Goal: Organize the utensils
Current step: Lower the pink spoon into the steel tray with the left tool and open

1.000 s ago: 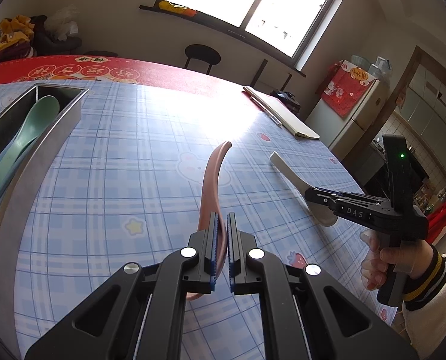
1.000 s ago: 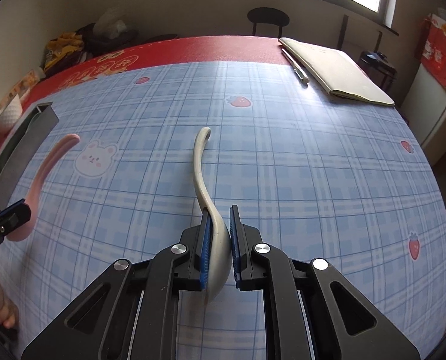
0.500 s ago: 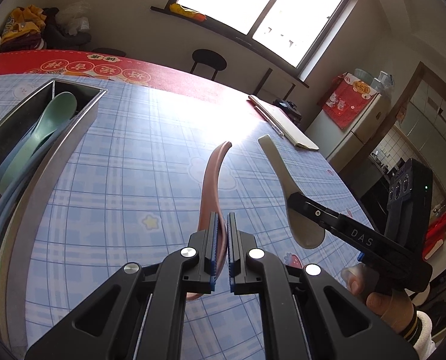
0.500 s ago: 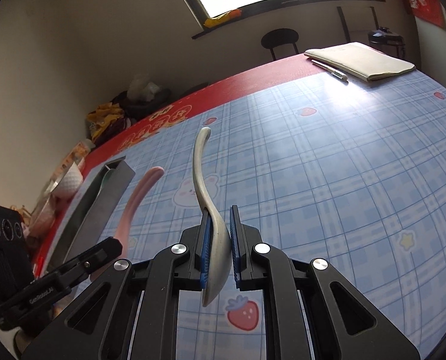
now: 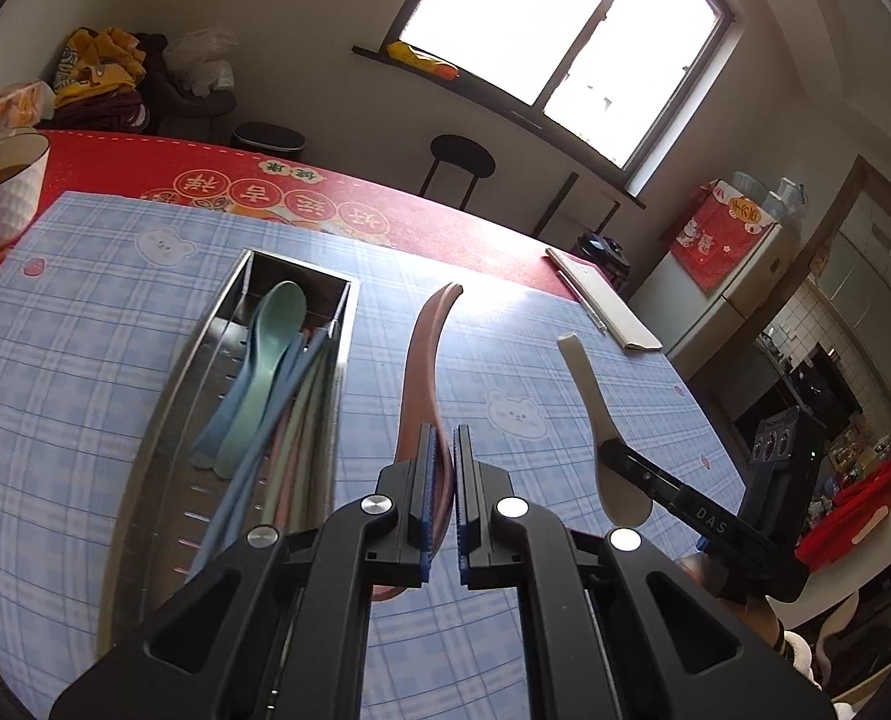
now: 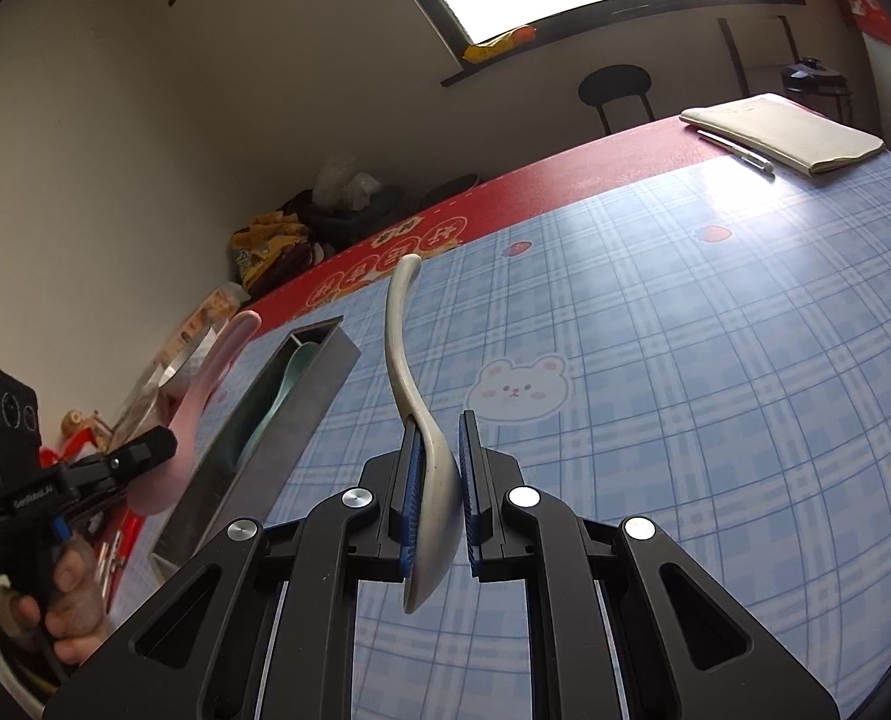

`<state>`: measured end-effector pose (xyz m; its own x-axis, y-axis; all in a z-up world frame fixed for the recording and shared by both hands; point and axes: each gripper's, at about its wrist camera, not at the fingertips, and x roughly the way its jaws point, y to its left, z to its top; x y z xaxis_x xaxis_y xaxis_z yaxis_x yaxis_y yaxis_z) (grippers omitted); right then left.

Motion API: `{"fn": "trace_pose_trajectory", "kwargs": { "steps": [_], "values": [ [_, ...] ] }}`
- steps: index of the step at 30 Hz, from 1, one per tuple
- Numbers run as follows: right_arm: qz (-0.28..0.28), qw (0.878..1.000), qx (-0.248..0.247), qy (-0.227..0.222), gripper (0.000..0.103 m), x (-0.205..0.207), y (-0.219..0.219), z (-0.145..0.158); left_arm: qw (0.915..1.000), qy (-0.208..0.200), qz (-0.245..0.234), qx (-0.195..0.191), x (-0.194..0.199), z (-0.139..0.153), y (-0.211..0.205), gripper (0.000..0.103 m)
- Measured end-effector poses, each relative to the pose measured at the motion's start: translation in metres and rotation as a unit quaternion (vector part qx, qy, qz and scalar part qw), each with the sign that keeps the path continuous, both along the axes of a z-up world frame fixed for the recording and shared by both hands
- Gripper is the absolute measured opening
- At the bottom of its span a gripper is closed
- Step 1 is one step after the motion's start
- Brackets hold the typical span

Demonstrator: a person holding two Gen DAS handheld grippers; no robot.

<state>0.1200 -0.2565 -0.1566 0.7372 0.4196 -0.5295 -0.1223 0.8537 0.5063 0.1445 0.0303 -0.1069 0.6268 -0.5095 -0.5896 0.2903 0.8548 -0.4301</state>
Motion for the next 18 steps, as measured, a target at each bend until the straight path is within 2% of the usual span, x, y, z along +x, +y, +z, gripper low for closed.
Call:
{"fn": "trace_pose_trajectory", "kwargs": {
  "steps": [7, 18],
  "values": [
    [0.002, 1.000, 0.010, 0.007, 0.012, 0.002, -0.002, -0.013, 0.9986, 0.044, 0.021, 0.020, 0.033, -0.012, 0.027, 0.006],
    [0.015, 1.000, 0.016, 0.011, 0.012, 0.005, -0.003, -0.018, 0.9939, 0.093, 0.023, 0.055, 0.058, -0.041, 0.013, 0.006]
  ]
}}
